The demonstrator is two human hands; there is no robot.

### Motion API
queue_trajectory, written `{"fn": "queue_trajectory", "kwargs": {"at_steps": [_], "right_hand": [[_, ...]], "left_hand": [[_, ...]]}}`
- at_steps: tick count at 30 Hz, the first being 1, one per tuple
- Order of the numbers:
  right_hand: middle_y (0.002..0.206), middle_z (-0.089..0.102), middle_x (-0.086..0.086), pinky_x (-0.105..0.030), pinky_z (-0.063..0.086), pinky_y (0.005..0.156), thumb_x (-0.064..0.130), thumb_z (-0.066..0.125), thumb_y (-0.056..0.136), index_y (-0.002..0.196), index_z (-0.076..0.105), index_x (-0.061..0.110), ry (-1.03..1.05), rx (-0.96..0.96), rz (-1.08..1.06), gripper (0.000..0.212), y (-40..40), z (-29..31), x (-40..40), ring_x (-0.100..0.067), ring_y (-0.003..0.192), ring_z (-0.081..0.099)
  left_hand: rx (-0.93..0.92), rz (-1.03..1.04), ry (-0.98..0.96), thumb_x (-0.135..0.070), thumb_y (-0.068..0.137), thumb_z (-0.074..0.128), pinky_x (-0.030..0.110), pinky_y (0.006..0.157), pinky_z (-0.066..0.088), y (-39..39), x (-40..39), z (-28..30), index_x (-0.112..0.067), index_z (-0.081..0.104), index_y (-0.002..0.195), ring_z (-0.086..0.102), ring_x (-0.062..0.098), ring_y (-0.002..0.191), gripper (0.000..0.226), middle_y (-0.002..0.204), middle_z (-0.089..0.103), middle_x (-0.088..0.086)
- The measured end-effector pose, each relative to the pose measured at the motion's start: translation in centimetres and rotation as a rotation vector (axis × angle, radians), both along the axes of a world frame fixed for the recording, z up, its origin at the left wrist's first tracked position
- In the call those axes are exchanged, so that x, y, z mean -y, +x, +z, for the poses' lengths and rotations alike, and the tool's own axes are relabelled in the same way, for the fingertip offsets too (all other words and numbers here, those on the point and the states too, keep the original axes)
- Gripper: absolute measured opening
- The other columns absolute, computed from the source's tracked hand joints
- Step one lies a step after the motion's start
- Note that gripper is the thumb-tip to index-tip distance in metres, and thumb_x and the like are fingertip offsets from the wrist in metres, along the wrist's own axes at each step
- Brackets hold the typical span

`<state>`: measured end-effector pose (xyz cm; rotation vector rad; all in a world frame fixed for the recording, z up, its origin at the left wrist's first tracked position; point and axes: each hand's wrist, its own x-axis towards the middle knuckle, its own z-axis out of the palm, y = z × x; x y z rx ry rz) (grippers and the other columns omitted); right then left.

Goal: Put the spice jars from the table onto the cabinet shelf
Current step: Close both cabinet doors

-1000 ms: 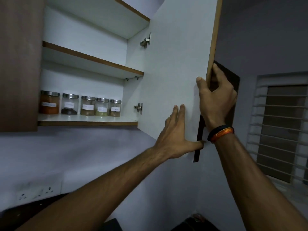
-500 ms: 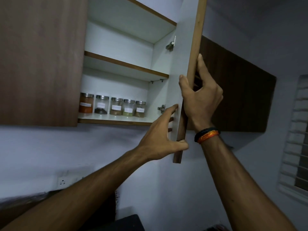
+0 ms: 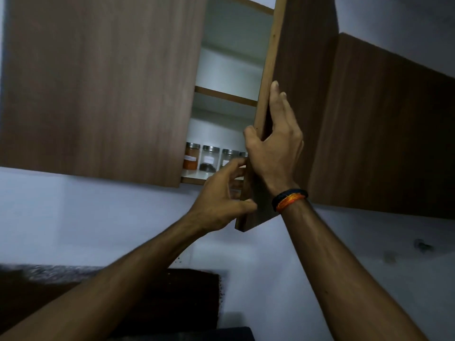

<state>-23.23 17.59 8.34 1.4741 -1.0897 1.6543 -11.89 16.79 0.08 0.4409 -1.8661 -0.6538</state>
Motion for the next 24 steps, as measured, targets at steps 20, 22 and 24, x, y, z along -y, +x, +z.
{"fn": "queue_trajectory", "kwargs": {"at_steps": [20,22,24], "right_hand": [[0.165,0.019,-0.010,-0.063,0.018,0.118,0.042,0.047,0.091,0.156,0.031,0.027,0.276,-0.217,-0.022,0.068,3.4,-2.7,14.7,-0.031,0.152,0.016],[0.166,0.017,-0.011,-0.063,0.016,0.119,0.041,0.043,0.090,0.156,0.031,0.026,0.314,-0.236,-0.041,0.069,3.3,-2.9,15.6,-0.032,0.152,0.014],[0.166,0.012,-0.012,-0.063,0.014,0.119,0.039,0.047,0.090,0.157,0.028,0.026,0.367,-0.266,-0.070,0.070,2.9,-3.2,16.5,-0.032,0.153,0.010]], "left_hand": [[0.320,0.516,-0.320,-0.001,0.086,0.065,0.045,0.113,0.042,6.2,12.2,-0.6,-0.013,0.013,0.159,0.034,0.025,0.143,0.090,0.162,0.024,0.007],[0.439,0.583,-0.358,-0.003,0.086,0.066,0.041,0.106,0.049,6.2,12.9,-0.3,-0.015,0.003,0.160,0.034,0.028,0.142,0.098,0.167,0.001,0.006],[0.584,0.685,-0.428,-0.005,0.085,0.068,0.031,0.087,0.057,6.1,14.0,-0.2,-0.015,-0.002,0.160,0.046,0.030,0.132,0.103,0.166,-0.017,0.008]]}}
